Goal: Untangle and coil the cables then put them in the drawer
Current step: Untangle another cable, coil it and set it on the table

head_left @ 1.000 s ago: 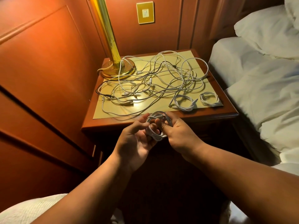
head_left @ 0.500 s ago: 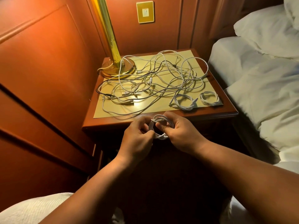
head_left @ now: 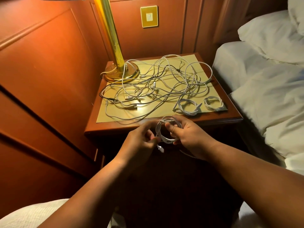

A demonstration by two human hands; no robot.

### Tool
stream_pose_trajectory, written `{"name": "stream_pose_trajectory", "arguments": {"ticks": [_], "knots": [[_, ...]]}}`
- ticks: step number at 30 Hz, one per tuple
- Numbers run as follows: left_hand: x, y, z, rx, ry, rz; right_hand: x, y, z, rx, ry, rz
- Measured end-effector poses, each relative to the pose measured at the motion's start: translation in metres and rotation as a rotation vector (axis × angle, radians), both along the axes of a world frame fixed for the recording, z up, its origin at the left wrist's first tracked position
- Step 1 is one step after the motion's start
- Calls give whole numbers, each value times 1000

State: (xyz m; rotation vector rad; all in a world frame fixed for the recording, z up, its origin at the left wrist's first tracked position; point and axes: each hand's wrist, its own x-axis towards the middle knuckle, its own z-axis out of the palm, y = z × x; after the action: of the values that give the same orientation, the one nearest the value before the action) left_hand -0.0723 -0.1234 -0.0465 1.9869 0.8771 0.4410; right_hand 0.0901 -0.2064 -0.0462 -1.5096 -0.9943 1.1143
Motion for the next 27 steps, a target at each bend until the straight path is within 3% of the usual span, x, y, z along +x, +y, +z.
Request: {"name": "stream_pose_trajectory", "arguments": {"ticks": [5, 10, 13, 17, 23, 27], "knots": [[8, -15, -5, -629, -448, 313, -2, 1, 1, -75, 591, -137], [16, -24, -9, -896, -580, 461, -7, 0, -7, -97, 774, -67], [15, -22, -8, -965, -601, 487, -13, 3, -13, -95, 682, -52], [17, -19, -16, -885, -505, 537, -21, 4, -17, -92, 511, -64], [24, -17, -20, -793, -595, 510, -19, 5, -26, -122, 175, -107], [27, -16, -20, -857, -667, 454, -11, 7, -28, -95, 192, -166]]}}
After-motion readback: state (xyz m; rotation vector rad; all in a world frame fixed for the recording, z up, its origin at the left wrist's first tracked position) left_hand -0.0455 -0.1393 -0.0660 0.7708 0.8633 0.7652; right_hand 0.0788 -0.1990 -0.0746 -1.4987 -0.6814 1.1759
